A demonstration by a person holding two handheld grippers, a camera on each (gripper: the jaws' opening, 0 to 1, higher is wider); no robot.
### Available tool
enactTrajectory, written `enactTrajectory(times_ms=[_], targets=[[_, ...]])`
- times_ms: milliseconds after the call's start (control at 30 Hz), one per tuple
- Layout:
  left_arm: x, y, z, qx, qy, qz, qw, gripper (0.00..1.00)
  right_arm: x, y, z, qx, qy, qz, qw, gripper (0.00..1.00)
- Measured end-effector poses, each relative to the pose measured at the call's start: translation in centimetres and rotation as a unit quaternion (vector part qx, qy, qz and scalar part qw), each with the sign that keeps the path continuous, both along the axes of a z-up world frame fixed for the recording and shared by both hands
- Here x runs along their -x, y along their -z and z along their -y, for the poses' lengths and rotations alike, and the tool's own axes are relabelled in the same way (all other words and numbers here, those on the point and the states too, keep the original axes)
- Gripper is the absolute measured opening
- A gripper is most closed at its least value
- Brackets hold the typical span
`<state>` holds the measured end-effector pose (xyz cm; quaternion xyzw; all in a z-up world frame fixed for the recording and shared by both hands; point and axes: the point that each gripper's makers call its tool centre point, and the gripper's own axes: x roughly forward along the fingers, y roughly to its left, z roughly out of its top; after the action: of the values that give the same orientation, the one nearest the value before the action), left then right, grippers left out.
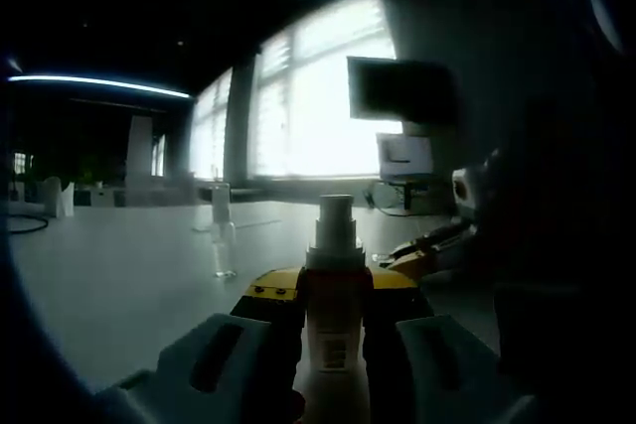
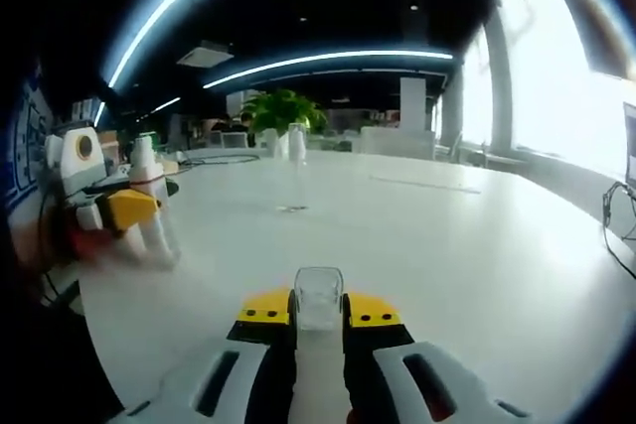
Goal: Clamp pump bottle remove cover press pump head put on cover
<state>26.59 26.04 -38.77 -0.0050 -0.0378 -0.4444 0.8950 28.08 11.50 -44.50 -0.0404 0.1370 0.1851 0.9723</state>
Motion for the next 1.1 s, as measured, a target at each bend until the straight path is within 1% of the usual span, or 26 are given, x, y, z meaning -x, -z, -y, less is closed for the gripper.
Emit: enactTrajectory(times_ms=[267,367,467,567,900,1100], targets=[[-0.1,0.0,0.0,0.0,0.0,0.0,1.0,0.13,-0.1,-0.5,0.1,-0.013,0.004,0.007,0.9999,0.12],[-0.1,0.1,-0.1,0.0,-0.001,0.0,1.0,0.13,-0.1,-0.9,0.1,-0.007,0.001,0.013,0.9999,0.12],[-0.1,0.0,0.0,0.0,0.0,0.0,1.0,0.13,0.0,-1.5,0.2,-0.004,0.0,0.018,0.9998,0.12],[0.0,0.0,0.0,0.0,0.0,0.0,1.0,0.13,0.2,-2.2,0.2,-0.013,0.002,0.022,0.9997,0.12],[-0.1,0.0,-0.1,0.0,-0.001,0.0,1.0,0.13,0.2,-3.6,-0.1,-0.02,0.003,0.037,0.9991,0.12],[-0.1,0.0,-0.1,0.0,-0.001,0.0,1.0,0.13,0.4,-5.4,-0.4,-0.043,0.002,0.051,0.9978,0.12]])
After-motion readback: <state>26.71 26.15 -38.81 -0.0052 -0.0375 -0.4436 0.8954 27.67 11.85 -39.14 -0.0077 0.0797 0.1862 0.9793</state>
